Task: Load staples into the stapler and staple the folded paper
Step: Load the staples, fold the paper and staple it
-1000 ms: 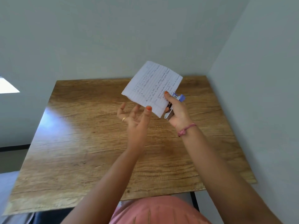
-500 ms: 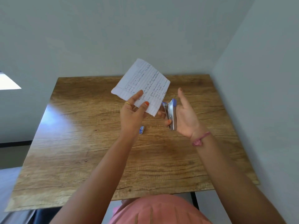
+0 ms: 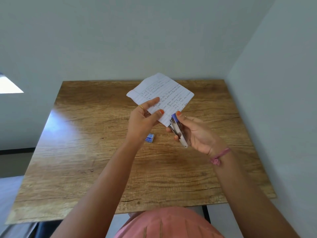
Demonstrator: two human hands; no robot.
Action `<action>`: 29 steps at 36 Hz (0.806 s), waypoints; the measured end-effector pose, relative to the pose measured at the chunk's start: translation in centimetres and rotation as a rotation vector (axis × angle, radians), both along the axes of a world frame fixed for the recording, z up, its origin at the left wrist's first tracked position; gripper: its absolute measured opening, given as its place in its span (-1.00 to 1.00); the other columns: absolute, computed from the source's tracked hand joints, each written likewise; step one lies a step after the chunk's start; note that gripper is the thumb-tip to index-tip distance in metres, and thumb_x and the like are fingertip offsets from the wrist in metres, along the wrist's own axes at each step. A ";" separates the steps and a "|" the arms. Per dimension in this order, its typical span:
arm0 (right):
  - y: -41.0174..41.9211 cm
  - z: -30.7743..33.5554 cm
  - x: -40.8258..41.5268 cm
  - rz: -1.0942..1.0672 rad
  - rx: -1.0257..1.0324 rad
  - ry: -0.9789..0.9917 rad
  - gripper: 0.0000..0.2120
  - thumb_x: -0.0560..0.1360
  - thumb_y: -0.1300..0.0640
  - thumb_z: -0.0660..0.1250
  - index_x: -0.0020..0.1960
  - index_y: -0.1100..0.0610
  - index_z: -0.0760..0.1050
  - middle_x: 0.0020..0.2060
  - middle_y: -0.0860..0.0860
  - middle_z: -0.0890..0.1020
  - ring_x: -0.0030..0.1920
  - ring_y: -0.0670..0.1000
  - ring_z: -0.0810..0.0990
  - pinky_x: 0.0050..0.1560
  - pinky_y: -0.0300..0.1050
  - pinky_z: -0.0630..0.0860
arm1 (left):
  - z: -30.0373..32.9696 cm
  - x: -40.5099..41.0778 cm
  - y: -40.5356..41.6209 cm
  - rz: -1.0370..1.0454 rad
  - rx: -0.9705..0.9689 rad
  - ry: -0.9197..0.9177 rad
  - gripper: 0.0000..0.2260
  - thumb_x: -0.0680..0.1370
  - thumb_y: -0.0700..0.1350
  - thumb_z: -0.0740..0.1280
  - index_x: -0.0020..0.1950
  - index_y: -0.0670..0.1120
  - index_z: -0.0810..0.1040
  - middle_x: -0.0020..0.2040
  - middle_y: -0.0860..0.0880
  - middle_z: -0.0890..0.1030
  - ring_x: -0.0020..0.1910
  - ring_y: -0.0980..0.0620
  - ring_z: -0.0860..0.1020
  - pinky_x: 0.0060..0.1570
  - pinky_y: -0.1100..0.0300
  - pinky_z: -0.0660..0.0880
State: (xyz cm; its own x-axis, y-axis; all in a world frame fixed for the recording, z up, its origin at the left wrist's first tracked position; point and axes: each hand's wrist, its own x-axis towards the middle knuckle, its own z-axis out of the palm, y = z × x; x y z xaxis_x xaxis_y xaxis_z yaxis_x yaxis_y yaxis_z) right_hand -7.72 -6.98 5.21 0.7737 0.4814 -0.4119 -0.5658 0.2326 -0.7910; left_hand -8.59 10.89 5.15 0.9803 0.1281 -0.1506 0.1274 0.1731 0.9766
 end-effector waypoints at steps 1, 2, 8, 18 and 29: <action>0.0 0.1 0.0 -0.002 -0.010 0.002 -0.61 0.41 -0.05 0.43 0.06 0.24 0.63 -0.12 0.23 0.69 -0.25 0.07 0.60 -0.31 -0.16 0.62 | 0.2 0.1 0.1 -0.011 -0.009 -0.003 -0.67 0.48 -0.28 0.43 0.19 0.00 0.59 0.07 -0.02 0.65 0.00 -0.03 0.66 -0.11 0.18 0.61; 0.1 0.1 0.1 -0.006 -0.017 0.006 -0.65 0.40 -0.05 0.44 0.01 0.22 0.65 -0.12 0.23 0.69 -0.26 0.07 0.61 -0.31 -0.16 0.63 | 0.3 0.1 0.2 -0.023 -0.014 -0.006 -0.68 0.48 -0.29 0.43 0.18 0.01 0.59 0.07 -0.01 0.65 -0.02 0.00 0.67 -0.13 0.22 0.60; 0.9 0.3 0.0 -0.043 -0.038 0.038 -0.72 0.32 -0.03 0.48 -0.15 0.18 0.69 -0.22 0.16 0.70 -0.37 0.00 0.65 -0.38 -0.22 0.62 | 0.8 0.4 0.3 -0.058 0.016 -0.026 -0.68 0.49 -0.29 0.42 0.17 0.03 0.59 0.08 0.01 0.65 -0.02 0.04 0.67 -0.15 0.25 0.59; 1.7 0.8 -0.1 -0.095 -0.001 0.039 -0.79 0.37 0.08 0.42 -0.12 0.22 0.61 -0.27 0.10 0.71 -0.38 -0.04 0.66 -0.42 -0.24 0.59 | 0.8 0.5 0.6 -0.117 0.019 -0.070 -0.52 0.50 -0.19 0.43 0.38 0.04 0.42 0.18 -0.04 0.62 0.11 0.04 0.63 0.04 0.09 0.60; 2.4 0.1 0.7 -0.146 0.032 -0.023 -0.74 0.47 0.26 0.35 -0.35 0.11 0.68 -0.28 0.02 0.72 -0.24 -0.09 0.70 -0.25 -0.22 0.62 | -0.4 -0.9 -1.6 -0.151 -0.072 -0.050 -0.06 0.39 -0.26 0.52 0.56 0.07 -0.01 0.15 -0.07 0.64 0.12 0.03 0.63 0.05 0.13 0.58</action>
